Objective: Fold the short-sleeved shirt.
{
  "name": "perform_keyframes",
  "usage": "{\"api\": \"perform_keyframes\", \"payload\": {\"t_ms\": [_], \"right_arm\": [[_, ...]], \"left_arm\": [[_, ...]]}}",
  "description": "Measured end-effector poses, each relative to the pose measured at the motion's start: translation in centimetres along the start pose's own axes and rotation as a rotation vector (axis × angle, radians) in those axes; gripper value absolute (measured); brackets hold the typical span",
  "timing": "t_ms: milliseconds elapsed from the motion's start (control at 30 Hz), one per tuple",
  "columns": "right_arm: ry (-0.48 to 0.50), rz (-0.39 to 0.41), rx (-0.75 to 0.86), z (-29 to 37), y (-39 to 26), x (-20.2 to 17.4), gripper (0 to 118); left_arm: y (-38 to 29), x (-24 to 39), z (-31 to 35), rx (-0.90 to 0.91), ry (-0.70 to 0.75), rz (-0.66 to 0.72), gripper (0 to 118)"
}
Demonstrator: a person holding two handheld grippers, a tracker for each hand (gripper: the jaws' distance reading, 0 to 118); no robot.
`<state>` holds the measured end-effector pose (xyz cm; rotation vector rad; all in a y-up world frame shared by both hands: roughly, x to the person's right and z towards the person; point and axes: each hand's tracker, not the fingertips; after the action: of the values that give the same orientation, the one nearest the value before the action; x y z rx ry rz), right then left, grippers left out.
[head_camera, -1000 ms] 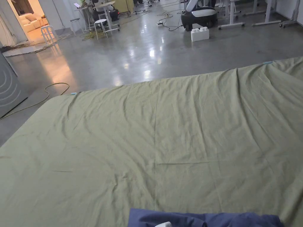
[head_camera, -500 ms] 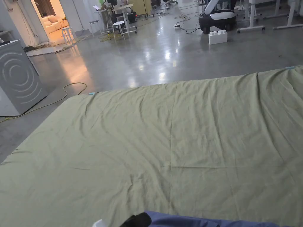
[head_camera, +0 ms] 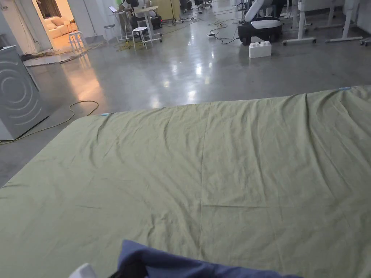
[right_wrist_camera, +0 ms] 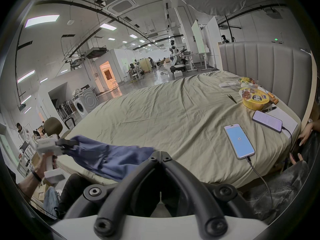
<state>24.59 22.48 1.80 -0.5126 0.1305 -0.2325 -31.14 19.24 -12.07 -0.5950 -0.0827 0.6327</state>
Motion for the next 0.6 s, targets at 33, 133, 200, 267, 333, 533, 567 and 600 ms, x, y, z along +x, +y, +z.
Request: {"api": "perform_keyframes", "payload": {"t_ms": [33, 133, 200, 267, 333, 533, 567, 600], "right_arm": [[0.004, 0.000, -0.001, -0.1, 0.0, 0.0, 0], [0.008, 0.007, 0.002, 0.0, -0.2, -0.1, 0], [0.017, 0.006, 0.005, 0.6, -0.3, -0.2, 0], [0.000, 0.010, 0.015, 1.3, -0.4, -0.3, 0], [-0.010, 0.005, 0.024, 2.0, -0.7, -0.1, 0], [-0.057, -0.037, 0.017, 3.2, -1.9, 1.6, 0], [-0.059, -0.050, 0.011, 3.1, -2.1, 1.9, 0], [-0.060, -0.061, 0.003, 2.8, -2.3, 2.1, 0]], "left_arm": [[0.5, 1.4, 0.7, 0.028, 0.055, -0.089, 9], [-0.8, 7.0, -0.2, 0.057, 0.082, -0.241, 9], [-4.1, 11.3, -2.4, -0.016, 0.023, -0.321, 9], [-8.2, 14.3, -5.4, -0.099, -0.018, -0.423, 9], [-12.2, 16.2, -8.4, -0.216, -0.013, -0.489, 9], [-18.6, 18.0, -9.5, -0.285, -0.018, -0.596, 36], [-18.2, 17.8, -9.1, -0.282, -0.048, -0.595, 56], [-17.5, 17.7, -8.8, -0.304, -0.129, -0.581, 73]]}}
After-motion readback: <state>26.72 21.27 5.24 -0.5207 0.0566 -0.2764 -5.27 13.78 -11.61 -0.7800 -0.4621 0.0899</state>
